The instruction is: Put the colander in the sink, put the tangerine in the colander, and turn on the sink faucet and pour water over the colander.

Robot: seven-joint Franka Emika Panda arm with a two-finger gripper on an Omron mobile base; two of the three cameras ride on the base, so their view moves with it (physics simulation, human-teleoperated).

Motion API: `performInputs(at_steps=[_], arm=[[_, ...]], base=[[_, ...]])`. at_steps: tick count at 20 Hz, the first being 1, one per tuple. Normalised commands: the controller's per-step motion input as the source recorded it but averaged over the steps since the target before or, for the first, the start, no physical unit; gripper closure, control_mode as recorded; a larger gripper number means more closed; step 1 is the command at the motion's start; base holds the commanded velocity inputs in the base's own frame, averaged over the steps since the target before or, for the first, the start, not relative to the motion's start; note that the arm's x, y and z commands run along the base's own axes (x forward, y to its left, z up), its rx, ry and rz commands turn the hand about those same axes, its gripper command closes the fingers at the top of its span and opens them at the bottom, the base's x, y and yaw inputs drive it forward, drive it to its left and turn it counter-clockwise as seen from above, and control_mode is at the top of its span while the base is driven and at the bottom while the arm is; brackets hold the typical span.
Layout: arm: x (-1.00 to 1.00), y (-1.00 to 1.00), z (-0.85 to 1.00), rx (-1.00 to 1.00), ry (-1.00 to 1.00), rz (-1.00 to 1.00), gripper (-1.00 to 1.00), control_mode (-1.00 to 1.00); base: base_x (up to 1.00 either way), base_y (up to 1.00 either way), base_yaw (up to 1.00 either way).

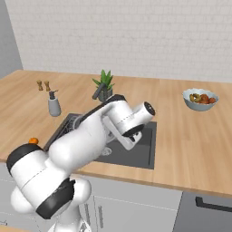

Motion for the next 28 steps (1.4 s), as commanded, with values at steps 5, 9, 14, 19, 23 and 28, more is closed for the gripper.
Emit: performInputs(at_steps=[5,9,14,19,23,28], arm=[[0.93,0.01,-0.37,-0.01,0.10,-0.02,1.00,-1.00],[0.60,0.09,-0.32,-0.01,0.06,-0.11,1.00,-1.00],[0.30,0.11,-0.40,0.00,-0.03,-0.13,1.00,-1.00],[0.36,0.09,-0.54,0.00,-0.02,-0.19,1.00,-1.00],[0.04,0.12,-0.42,-0.06,-0.03,-0.06,1.00,-1.00],[0.19,0.03,-0.24,-0.07,0.04,0.03,1.00,-1.00]], base=[[0.00,0.00,0.00],[0.00,0.00,0.00],[0.00,0.00,0.00],[0.00,0.00,0.00],[0.00,0.00,0.00],[0.00,0.00,0.00]])
